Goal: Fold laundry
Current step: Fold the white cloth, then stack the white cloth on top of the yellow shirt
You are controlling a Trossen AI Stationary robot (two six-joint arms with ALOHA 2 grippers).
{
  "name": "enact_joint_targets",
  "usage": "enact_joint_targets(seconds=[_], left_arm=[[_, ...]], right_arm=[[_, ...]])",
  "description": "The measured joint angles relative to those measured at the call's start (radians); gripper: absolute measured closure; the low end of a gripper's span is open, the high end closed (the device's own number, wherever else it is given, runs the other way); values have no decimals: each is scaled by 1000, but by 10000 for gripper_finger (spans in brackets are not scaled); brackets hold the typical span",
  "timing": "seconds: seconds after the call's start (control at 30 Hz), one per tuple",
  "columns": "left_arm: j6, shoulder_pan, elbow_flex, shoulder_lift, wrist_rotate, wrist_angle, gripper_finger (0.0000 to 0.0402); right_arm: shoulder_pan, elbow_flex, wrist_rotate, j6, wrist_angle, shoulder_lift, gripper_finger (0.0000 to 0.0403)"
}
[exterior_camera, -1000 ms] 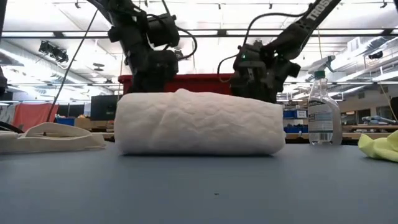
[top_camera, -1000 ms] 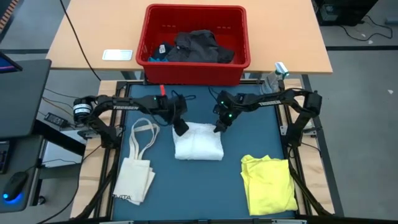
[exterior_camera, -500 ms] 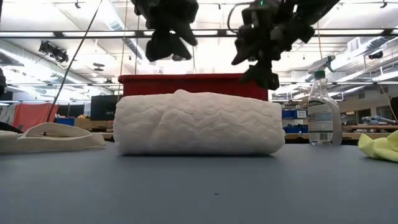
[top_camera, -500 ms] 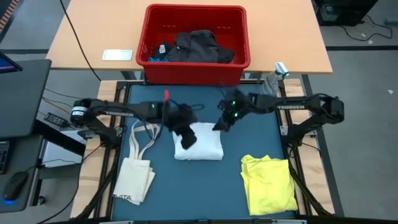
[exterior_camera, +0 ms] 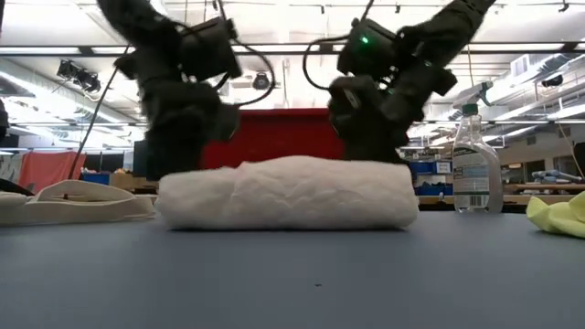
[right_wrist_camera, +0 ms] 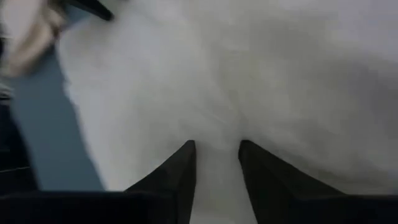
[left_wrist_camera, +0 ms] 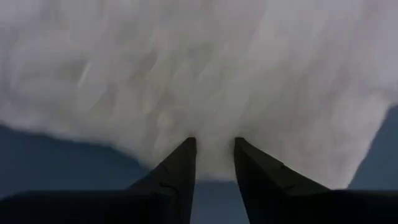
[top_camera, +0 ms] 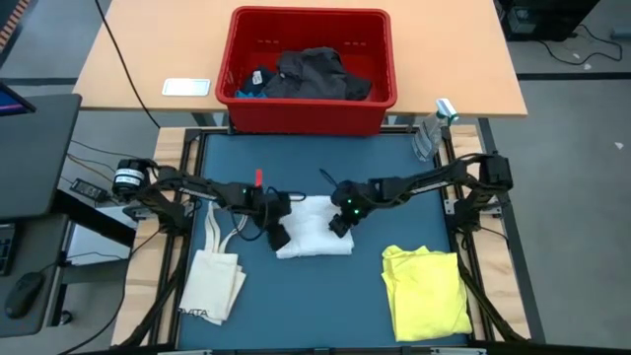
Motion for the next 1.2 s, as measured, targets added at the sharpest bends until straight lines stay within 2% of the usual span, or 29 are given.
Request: enact_joint_targets(seconds=[0.1, 0.17, 0.27, 0.37, 0.47, 0.63, 0.73, 0.8, 0.9, 1.13, 1.2], left_arm=[[-17, -22, -42, 0, 17, -7, 286], [-35, -29, -38, -9, 24, 25, 286], [-68, -29, 0, -28, 25, 8, 286], [-88, -29, 52, -86, 25, 13, 285], [-119, -23, 84, -148, 20, -43, 285], [-168, -21, 96, -298, -10, -198, 285], [-238, -49, 86, -396, -115, -255, 285], [-319, -83, 82, -451, -247, -244, 282], [-430, -108, 61, -475, -367, -234, 260], [-716, -110, -83, -399, -378, -62, 158], [-781, -97, -127, -362, -378, 37, 127]], right_arm=[[10, -55, 18, 19, -2, -2, 278], [10, -71, -17, 20, 29, -11, 281], [10, -76, -80, 61, 51, -51, 281], [10, -73, -83, 110, 87, -148, 277], [-2, -73, -21, 121, 64, -247, 264], [-18, -73, 105, 126, -107, -370, 233], [-13, -73, 158, 183, -210, -384, 208], [-13, -74, 97, 191, -247, -373, 189], [-18, -78, 11, 193, -233, -343, 158], [-49, -85, -33, 195, -198, -299, 89], [-59, -85, -62, 191, -202, -303, 74]])
